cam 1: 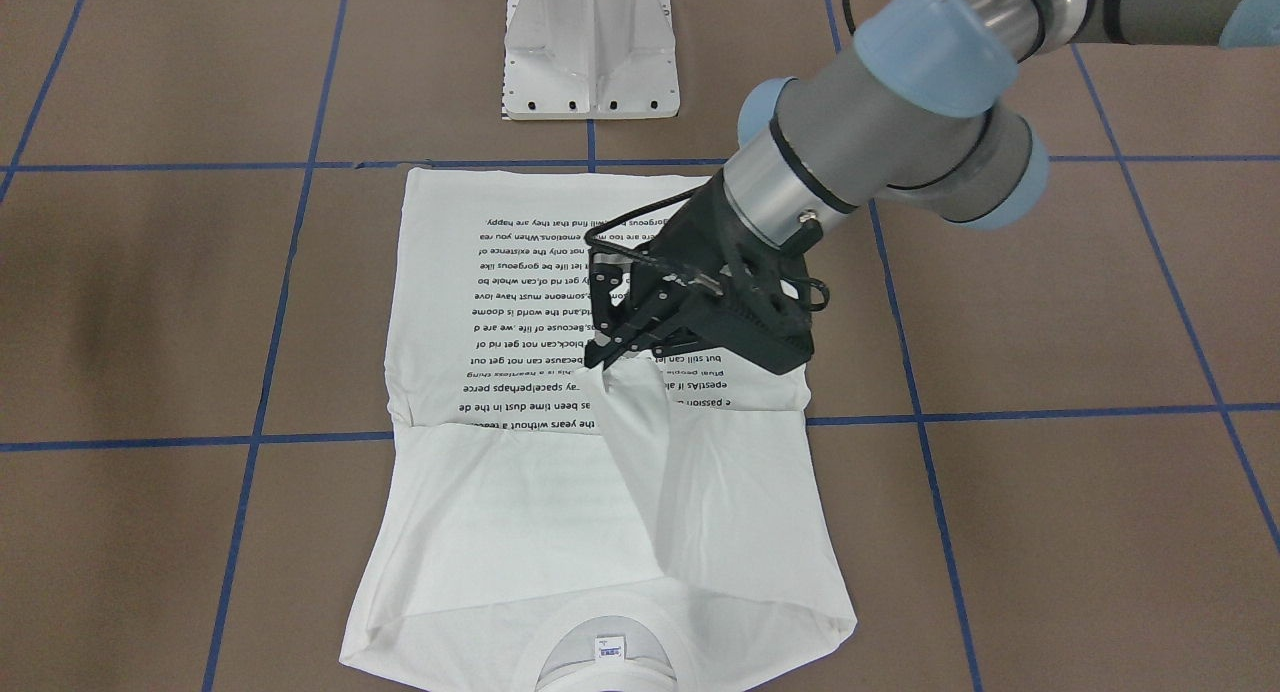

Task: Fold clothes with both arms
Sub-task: 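Lift the sleeve with the left gripper and carry it across the shirt, then release the sleeve near the collar and raise the left gripper away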

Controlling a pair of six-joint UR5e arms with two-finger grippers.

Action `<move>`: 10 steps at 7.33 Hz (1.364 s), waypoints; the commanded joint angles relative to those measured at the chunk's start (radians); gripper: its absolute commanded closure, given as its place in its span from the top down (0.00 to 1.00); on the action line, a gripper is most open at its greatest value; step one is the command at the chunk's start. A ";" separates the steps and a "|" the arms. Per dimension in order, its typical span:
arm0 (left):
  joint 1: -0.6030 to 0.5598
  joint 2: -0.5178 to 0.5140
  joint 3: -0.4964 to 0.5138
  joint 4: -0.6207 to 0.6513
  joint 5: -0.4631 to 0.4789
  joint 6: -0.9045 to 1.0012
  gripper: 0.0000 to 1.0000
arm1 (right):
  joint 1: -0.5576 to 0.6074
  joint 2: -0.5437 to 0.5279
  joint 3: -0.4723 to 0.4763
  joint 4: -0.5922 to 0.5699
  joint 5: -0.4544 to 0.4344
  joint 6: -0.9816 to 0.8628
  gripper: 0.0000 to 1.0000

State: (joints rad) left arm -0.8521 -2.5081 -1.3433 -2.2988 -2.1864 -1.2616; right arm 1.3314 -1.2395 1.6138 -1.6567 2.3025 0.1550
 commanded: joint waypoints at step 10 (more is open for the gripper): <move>0.156 -0.013 0.101 0.114 0.051 0.202 1.00 | -0.200 0.153 -0.008 0.014 -0.046 0.401 1.00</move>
State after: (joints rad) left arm -0.6372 -2.5749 -1.1908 -2.2497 -2.0863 -1.1554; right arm 1.2017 -1.1392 1.6113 -1.6435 2.2816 0.4359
